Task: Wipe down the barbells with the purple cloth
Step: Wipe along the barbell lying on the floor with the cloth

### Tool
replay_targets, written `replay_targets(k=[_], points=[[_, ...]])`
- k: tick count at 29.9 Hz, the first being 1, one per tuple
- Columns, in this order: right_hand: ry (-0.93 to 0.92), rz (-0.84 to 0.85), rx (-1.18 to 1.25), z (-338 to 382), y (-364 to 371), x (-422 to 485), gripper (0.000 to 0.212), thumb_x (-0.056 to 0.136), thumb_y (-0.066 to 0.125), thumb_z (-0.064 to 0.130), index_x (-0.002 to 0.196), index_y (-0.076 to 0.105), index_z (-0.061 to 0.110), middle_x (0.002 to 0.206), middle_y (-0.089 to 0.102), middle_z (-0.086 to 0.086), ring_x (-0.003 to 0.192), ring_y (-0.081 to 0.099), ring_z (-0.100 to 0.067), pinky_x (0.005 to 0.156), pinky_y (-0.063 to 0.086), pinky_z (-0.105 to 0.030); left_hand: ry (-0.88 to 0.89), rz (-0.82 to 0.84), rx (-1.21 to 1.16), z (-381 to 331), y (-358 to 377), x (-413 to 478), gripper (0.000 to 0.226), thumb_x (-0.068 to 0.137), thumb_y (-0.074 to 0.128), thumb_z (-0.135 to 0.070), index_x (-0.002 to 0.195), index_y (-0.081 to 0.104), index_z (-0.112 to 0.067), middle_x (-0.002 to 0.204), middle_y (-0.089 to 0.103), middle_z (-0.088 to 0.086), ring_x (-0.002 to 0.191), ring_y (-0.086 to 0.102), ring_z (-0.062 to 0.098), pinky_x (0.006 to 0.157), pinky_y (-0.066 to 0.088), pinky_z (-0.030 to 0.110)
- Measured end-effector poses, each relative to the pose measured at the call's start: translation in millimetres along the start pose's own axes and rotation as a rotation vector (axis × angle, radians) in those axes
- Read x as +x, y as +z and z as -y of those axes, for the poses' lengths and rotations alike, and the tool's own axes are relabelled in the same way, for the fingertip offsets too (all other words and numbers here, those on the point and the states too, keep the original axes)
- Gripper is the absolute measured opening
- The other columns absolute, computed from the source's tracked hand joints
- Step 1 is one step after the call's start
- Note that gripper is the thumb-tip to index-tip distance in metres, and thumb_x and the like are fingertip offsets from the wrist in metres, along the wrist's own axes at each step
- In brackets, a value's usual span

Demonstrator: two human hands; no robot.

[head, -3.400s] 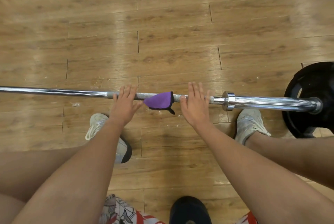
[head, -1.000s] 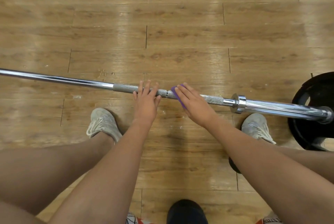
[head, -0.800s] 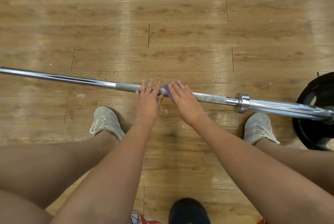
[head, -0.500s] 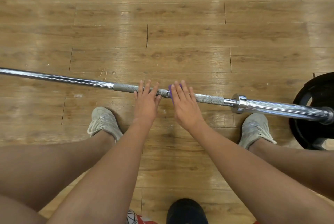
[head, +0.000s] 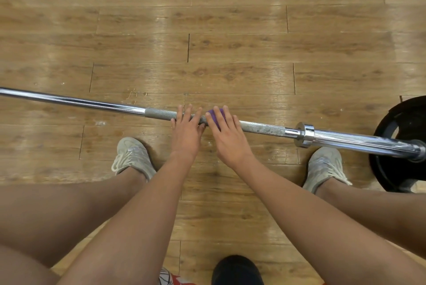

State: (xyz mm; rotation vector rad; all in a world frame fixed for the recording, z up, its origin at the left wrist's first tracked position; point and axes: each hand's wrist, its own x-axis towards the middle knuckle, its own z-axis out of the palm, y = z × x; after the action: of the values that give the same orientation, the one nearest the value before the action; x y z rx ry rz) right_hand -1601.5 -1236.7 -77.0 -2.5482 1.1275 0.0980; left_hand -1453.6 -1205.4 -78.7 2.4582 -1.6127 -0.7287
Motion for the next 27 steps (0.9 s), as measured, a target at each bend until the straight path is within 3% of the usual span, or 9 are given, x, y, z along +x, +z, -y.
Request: replay_targets(k=[2, 6, 9, 12, 14, 16, 19, 22, 27], points=[[0.011, 0.001, -0.016, 2.4, 0.1, 3.2, 0.083, 0.092, 0.048, 0.002, 0.162, 0.007, 0.019, 0.169, -0.002, -0.014, 0.154, -0.009, -0.037, 0.125, 0.008, -0.052, -0.002, 0.007, -0.003, -0.7, -1.2, -0.2, 0.05, 0.108, 0.042, -0.03, 0.156, 0.033, -0.024, 0.168, 0.017, 0.005, 0.156, -0.006, 0.026, 0.123, 0.009, 0.054], [-0.051, 0.014, -0.03, -4.8, -4.8, 4.6, 0.081, 0.092, 0.045, -0.006, 0.162, 0.01, 0.016, 0.168, 0.002, -0.017, 0.154, -0.006, -0.04, 0.126, 0.008, -0.051, -0.006, 0.007, -0.011, -1.7, -2.5, 0.7, 0.049, 0.108, 0.042, -0.03, 0.156, 0.033, -0.025, 0.167, 0.018, 0.005, 0.156, -0.005, 0.026, 0.123, 0.007, 0.054], [-0.059, 0.043, -0.061, -14.3, -11.2, -1.7, 0.077, 0.091, 0.035, -0.008, 0.161, 0.01, 0.01, 0.167, 0.007, -0.019, 0.154, -0.003, -0.041, 0.126, 0.01, -0.05, 0.0, 0.012, -0.001, -1.1, -1.8, 1.8, 0.049, 0.108, 0.042, -0.031, 0.156, 0.033, -0.024, 0.167, 0.019, 0.006, 0.156, -0.005, 0.027, 0.122, 0.008, 0.055], [0.031, -0.027, -0.042, -27.3, -7.5, -12.9, 0.076, 0.082, 0.02, -0.006, 0.157, 0.026, 0.005, 0.161, 0.026, -0.023, 0.151, 0.014, -0.045, 0.122, 0.023, -0.053, 0.001, 0.013, 0.0, -0.7, -1.6, 2.3, 0.049, 0.109, 0.041, -0.031, 0.156, 0.033, -0.024, 0.166, 0.02, 0.006, 0.155, -0.004, 0.028, 0.122, 0.008, 0.055], [0.095, -0.058, -0.037, -27.1, 0.5, -12.9, 0.072, 0.082, 0.028, -0.007, 0.153, 0.035, 0.003, 0.156, 0.036, -0.023, 0.147, 0.024, -0.047, 0.119, 0.029, -0.055, -0.007, 0.022, -0.001, -2.1, -3.6, 2.5, 0.049, 0.108, 0.041, -0.031, 0.156, 0.033, -0.024, 0.166, 0.02, 0.006, 0.155, -0.004, 0.028, 0.122, 0.007, 0.055], [0.152, -0.067, -0.012, -19.1, 7.1, -6.9, 0.067, 0.083, 0.049, -0.009, 0.148, 0.041, 0.003, 0.149, 0.043, -0.021, 0.142, 0.032, -0.046, 0.117, 0.031, -0.055, -0.015, 0.046, -0.006, -4.5, -7.7, 2.7, 0.05, 0.108, 0.042, -0.033, 0.156, 0.033, -0.024, 0.166, 0.02, 0.006, 0.155, -0.004, 0.028, 0.122, 0.006, 0.055], [0.168, -0.069, 0.021, -12.0, 8.4, 0.7, 0.065, 0.085, 0.074, 0.006, 0.144, 0.046, 0.004, 0.143, 0.048, -0.019, 0.138, 0.038, -0.045, 0.117, 0.033, -0.055, -0.022, 0.085, -0.011, -6.4, -13.1, 3.4, 0.052, 0.107, 0.042, -0.035, 0.157, 0.032, -0.024, 0.167, 0.02, 0.005, 0.155, -0.004, 0.027, 0.122, 0.006, 0.055], [0.082, -0.085, 0.035, -27.0, 6.8, -1.9, 0.062, 0.089, 0.074, 0.013, 0.144, 0.048, 0.005, 0.142, 0.052, -0.016, 0.137, 0.042, -0.04, 0.113, 0.04, -0.049, -0.017, 0.064, 0.016, -5.7, -10.7, 2.9, 0.05, 0.107, 0.043, -0.036, 0.156, 0.034, -0.024, 0.165, 0.023, 0.005, 0.155, -0.002, 0.028, 0.121, 0.009, 0.055], [0.097, -0.077, -0.03, -50.0, 2.1, -6.6, 0.061, 0.087, 0.075, 0.005, 0.142, 0.048, 0.006, 0.134, 0.057, -0.01, 0.133, 0.046, -0.034, 0.11, 0.044, -0.04, -0.018, 0.036, 0.033, -7.0, -5.4, 3.2, 0.049, 0.107, 0.042, -0.035, 0.154, 0.036, -0.024, 0.164, 0.024, 0.006, 0.155, 0.0, 0.03, 0.121, 0.01, 0.056]])
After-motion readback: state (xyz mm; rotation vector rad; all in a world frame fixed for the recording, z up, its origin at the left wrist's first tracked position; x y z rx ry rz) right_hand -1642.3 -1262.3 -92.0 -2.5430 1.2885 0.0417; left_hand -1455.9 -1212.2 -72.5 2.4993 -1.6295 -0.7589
